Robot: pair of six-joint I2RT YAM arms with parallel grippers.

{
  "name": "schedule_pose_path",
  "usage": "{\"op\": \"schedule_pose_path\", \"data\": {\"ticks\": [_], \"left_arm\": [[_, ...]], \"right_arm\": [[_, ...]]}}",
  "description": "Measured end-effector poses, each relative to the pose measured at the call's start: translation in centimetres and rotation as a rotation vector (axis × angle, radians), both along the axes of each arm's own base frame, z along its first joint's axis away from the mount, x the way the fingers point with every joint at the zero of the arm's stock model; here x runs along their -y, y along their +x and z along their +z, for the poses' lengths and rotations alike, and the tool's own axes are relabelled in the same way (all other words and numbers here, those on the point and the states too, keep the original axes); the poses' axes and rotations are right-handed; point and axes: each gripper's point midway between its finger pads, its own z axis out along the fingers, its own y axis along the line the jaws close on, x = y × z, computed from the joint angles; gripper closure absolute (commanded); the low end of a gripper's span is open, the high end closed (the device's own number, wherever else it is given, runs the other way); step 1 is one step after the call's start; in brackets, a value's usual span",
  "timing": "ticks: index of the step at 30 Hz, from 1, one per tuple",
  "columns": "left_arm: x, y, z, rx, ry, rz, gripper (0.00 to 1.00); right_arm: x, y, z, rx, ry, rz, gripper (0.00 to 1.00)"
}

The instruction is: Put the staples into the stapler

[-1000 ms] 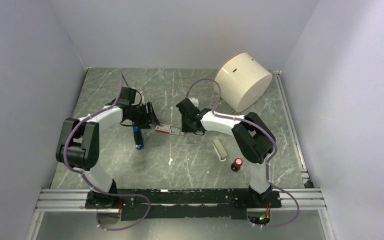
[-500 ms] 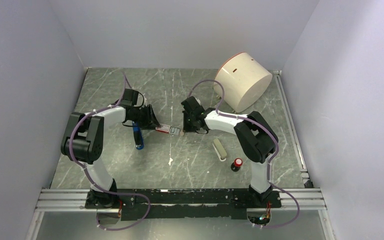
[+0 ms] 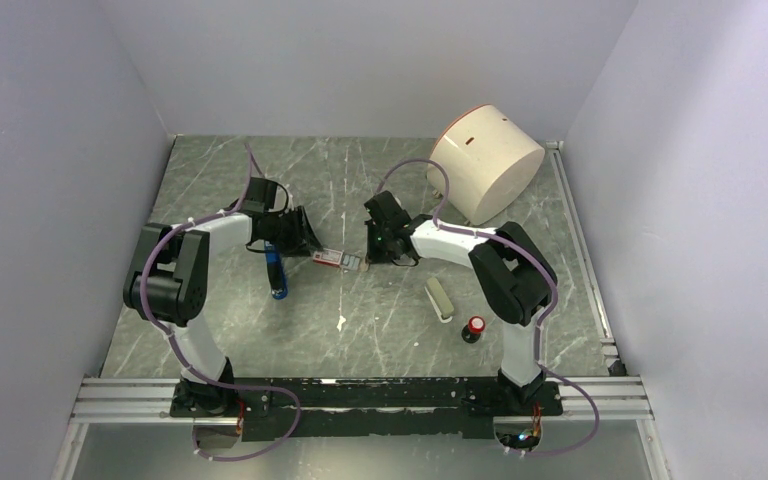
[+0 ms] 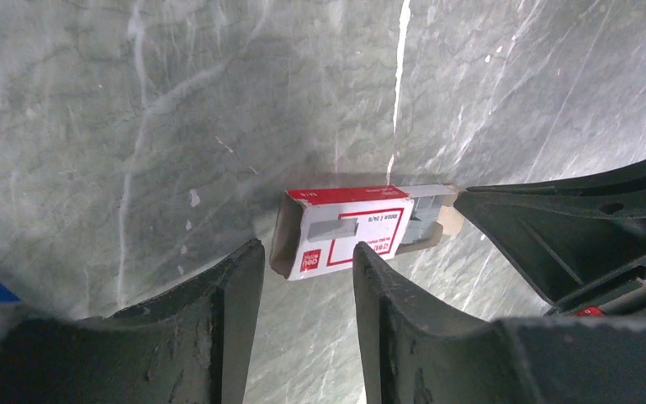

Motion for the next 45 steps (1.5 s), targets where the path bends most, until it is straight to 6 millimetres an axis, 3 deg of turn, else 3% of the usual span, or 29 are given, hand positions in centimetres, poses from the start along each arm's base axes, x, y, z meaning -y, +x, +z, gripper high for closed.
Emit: {"op": "schedule_pose_path", "data": {"ticks": [4,7,17,26,31,40,43,45], "left_arm": [[-0.1,0.4,0.0,0.015,0.008,0.005,0.64],[-0.1,0.6,0.1,0.027,0.008,0.005,0.67],[-0.2,-0.2,-1.0,0.006,0.009,0.0,0.65],[0.2,0.0,-1.2,0.008,-0.002,-0.032,0.95],[0.1,0.3,-0.9,0.019,0.008,-0.05,0.95],[-0.7,3.2,-0.2,0.051,0.035,-0.062,0.94],[-1.7,5.3,-0.1,0.066,0.051,-0.034,0.85],[-2.3,6.6,-0.1,0.074,0.073,-0.015,0.73]], "right_arm": [[0.1,0.1,0.0,0.001,-0.001,0.005,0.9],[0.0,0.0,0.0,-0.001,0.002,0.011,0.91],[0.0,-0.1,0.0,0.0,0.0,0.026,0.95],[0.3,-0.2,-0.3,0.001,-0.004,0.026,1.0],[0.9,-0.2,-0.4,0.003,-0.007,0.015,1.0],[3.4,0.6,-0.4,0.018,-0.026,-0.041,1.0],[4.2,1.2,-0.4,0.028,-0.04,-0.06,1.0],[4.6,1.5,-0.3,0.037,-0.05,-0.067,0.94]]}}
